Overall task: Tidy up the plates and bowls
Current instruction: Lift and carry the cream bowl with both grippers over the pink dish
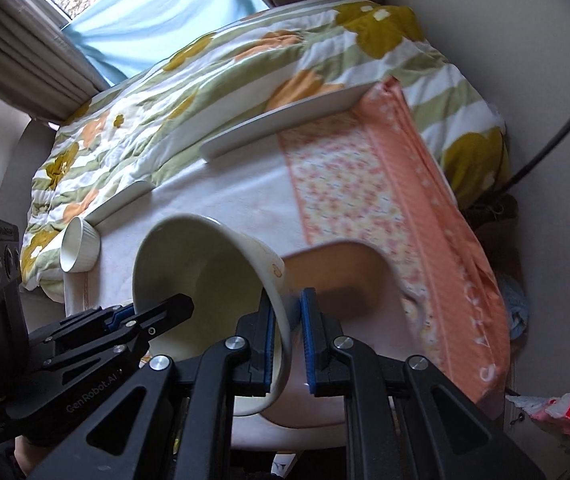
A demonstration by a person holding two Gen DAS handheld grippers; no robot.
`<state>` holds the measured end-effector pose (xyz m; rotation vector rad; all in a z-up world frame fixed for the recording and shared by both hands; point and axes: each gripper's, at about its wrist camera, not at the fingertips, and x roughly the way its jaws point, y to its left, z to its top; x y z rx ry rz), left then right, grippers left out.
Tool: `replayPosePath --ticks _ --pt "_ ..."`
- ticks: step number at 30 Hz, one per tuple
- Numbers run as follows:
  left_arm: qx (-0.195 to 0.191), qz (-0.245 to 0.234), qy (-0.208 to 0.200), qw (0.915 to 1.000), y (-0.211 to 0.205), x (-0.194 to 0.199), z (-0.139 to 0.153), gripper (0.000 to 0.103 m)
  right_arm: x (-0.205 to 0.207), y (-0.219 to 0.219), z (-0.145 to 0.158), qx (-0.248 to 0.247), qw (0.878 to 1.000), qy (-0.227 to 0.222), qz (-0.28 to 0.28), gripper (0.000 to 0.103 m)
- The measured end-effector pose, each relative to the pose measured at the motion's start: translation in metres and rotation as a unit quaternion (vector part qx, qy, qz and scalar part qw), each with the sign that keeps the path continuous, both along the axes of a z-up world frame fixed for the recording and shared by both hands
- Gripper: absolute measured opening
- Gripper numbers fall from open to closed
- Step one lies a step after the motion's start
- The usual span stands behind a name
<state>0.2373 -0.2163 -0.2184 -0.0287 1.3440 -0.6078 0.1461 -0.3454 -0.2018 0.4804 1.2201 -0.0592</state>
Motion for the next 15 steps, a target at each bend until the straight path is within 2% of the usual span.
replayPosePath --ticks 6,15 --pt "0.038 -0.008 0.01 0.9992 -0.033 -0.015 -0.027 0.014 -0.012 -0.028 -0.033 0.028 0.999 0.029 -0.006 0.012" --pt "0.08 -0.007 0.01 0.9967 -0.045 -0.017 -0.045 0.014 -0.011 -0.033 -0.062 0.032 0.998 0.049 0.017 0.012"
